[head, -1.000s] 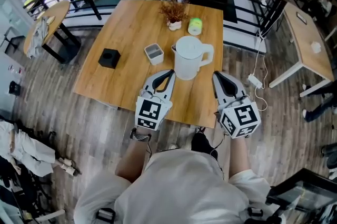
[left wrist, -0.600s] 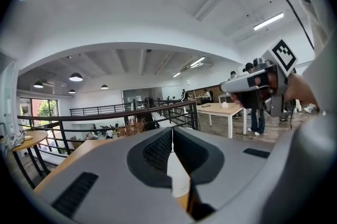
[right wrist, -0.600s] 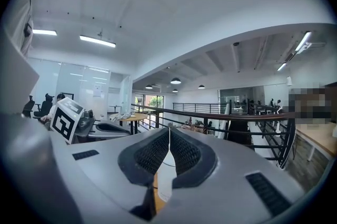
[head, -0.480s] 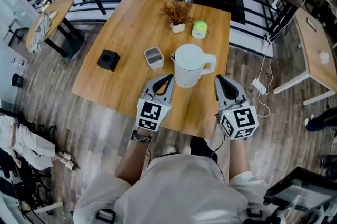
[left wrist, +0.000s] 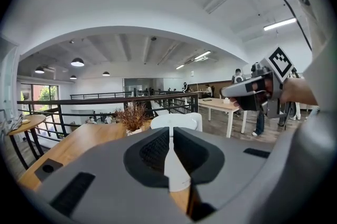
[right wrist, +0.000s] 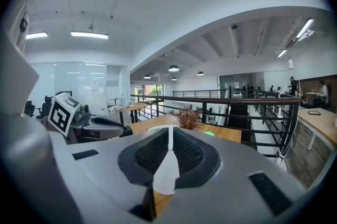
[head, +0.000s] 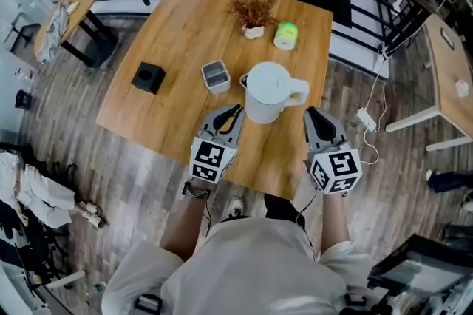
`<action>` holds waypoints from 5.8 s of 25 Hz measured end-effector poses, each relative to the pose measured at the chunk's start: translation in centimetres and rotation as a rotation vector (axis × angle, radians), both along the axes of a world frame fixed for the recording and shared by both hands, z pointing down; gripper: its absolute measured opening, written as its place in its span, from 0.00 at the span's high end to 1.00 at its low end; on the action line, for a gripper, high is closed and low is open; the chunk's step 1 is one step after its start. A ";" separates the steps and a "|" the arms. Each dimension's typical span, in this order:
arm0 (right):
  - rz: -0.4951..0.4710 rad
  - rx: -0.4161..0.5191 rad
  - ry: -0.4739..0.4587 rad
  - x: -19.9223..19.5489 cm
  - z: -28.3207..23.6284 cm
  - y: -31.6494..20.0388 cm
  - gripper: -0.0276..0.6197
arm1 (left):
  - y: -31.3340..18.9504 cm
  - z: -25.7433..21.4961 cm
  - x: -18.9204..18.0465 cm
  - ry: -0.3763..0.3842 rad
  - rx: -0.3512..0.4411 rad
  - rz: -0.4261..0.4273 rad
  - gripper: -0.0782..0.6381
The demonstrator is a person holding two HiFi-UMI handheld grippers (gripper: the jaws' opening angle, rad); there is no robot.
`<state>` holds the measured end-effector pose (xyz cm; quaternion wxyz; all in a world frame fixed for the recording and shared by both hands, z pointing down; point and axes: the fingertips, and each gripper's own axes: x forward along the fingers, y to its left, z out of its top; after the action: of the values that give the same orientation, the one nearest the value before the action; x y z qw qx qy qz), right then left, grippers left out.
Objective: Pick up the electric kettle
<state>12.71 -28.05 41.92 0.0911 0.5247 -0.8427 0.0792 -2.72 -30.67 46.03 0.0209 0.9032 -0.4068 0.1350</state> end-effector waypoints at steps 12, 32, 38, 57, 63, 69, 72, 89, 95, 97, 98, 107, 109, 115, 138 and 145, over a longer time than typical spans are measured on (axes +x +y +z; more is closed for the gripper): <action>0.037 -0.089 0.020 1.6 5.0 -3.0 0.86 | -1.2 5.1 -0.2 -0.033 -0.111 -0.043 0.85; 0.019 -0.225 0.053 3.0 11.7 -6.8 0.73 | -2.4 10.7 3.4 -0.090 -0.229 0.166 0.53; 0.029 -0.230 0.062 3.1 12.7 -7.9 0.70 | -2.9 11.6 3.8 -0.043 -0.258 0.204 0.48; 0.018 -0.279 0.047 3.4 15.3 -10.1 0.69 | -5.8 12.4 4.1 0.038 -0.249 0.303 0.29; 0.011 -0.285 0.046 3.1 15.8 -10.7 0.69 | -6.1 12.1 4.6 0.125 -0.258 0.389 0.27; -0.001 -0.287 0.053 3.1 16.1 -11.0 0.69 | -6.6 12.1 4.5 0.153 -0.240 0.427 0.25; -0.005 -0.283 0.056 3.1 16.2 -11.1 0.69 | -6.7 12.1 4.5 0.157 -0.236 0.426 0.25; 0.034 -0.261 0.043 3.1 15.7 -10.8 0.70 | -6.7 11.5 5.0 0.164 -0.208 0.394 0.25; 0.026 -0.239 0.044 2.8 15.1 -10.7 0.70 | -6.5 11.2 4.9 0.163 -0.207 0.382 0.25; 0.027 -0.231 0.037 2.8 14.6 -10.8 0.70 | -6.6 10.8 4.8 0.174 -0.200 0.379 0.25; 0.029 -0.227 0.032 2.8 14.3 -10.8 0.70 | -6.6 10.4 4.8 0.182 -0.195 0.378 0.25; 0.022 -0.174 0.024 2.5 10.8 -9.6 0.70 | -5.6 7.2 4.5 0.233 -0.150 0.372 0.25; 0.023 -0.159 0.017 2.4 10.0 -9.4 0.70 | -5.4 6.4 4.5 0.243 -0.134 0.374 0.25; 0.018 -0.127 -0.003 2.1 7.7 -7.7 0.70 | -4.0 4.0 4.2 0.267 -0.104 0.374 0.25; 0.048 -0.004 -0.033 -0.7 -0.6 2.0 0.70 | 4.6 -3.9 1.4 0.278 -0.010 0.424 0.25; 0.073 0.030 -0.039 -1.8 -2.3 4.3 0.70 | 6.9 -5.3 0.3 0.294 0.002 0.433 0.25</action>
<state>10.90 -23.74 39.62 0.0638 0.5547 -0.8257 0.0801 -2.42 -23.77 40.74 0.0494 0.9792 -0.1970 0.0030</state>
